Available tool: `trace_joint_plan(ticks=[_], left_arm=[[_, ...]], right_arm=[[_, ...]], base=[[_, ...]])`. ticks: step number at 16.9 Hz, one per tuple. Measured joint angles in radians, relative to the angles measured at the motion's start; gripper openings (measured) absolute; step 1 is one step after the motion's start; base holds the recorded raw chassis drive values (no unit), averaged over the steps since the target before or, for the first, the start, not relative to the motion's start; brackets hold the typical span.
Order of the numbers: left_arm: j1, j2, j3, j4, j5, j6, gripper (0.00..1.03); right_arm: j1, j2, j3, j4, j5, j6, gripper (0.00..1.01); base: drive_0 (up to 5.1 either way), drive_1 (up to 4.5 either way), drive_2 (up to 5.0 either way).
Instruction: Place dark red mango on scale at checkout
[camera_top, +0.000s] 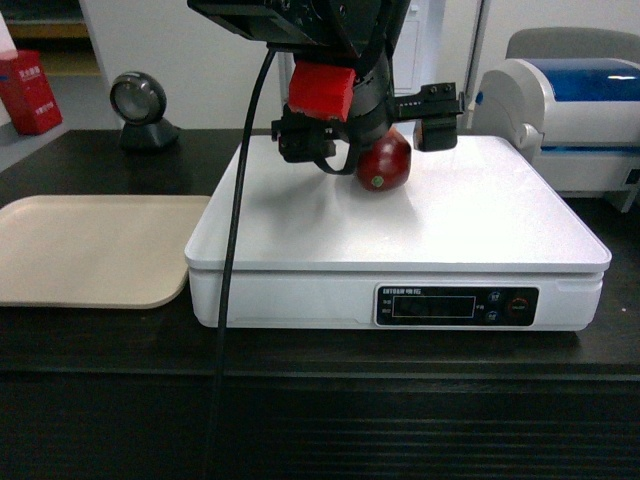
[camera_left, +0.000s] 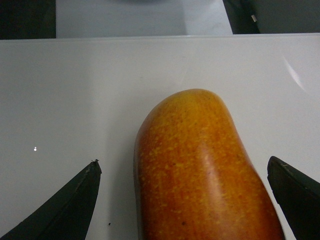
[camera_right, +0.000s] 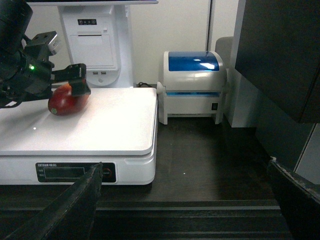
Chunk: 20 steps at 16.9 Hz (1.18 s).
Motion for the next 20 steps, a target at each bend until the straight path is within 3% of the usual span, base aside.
trace_joint_plan(ticks=[4, 6, 9, 11, 13, 15, 20], left_arm=[[-0.003, -0.06, -0.04, 0.039, 0.002, 0.025, 0.98], [-0.008, -0.134, -0.103, 0.121, 0.013, 0.086, 0.98], [0.005, -0.29, -0.287, 0.279, 0.225, 0.21, 0.98], [0.055, -0.399, -0.435, 0.315, 0.334, 0.265, 0.98], [0.103, -0.466, -0.542, 0.32, 0.37, 0.308, 0.98], [0.145, -0.546, -0.661, 0.332, 0.369, 0.359, 0.98], [0.194, -0.737, -0.867, 0.382, 0.365, 0.408, 0.98]], right_arm=[[0.0, 0.0, 0.0, 0.0, 0.0, 0.0, 0.98], [0.0, 0.0, 0.0, 0.0, 0.0, 0.0, 0.98], [0.0, 0.0, 0.0, 0.0, 0.0, 0.0, 0.98], [0.0, 0.0, 0.0, 0.0, 0.0, 0.0, 0.98], [0.0, 0.0, 0.0, 0.0, 0.0, 0.0, 0.98], [0.0, 0.0, 0.0, 0.0, 0.0, 0.0, 0.98], [0.0, 0.0, 0.0, 0.0, 0.0, 0.0, 0.98]], base=[[0.0, 0.0, 0.0], [0.0, 0.0, 0.0], [0.0, 0.0, 0.0], [0.0, 0.0, 0.0], [0.0, 0.0, 0.0], [0.0, 0.0, 0.0], [0.0, 0.0, 0.0]])
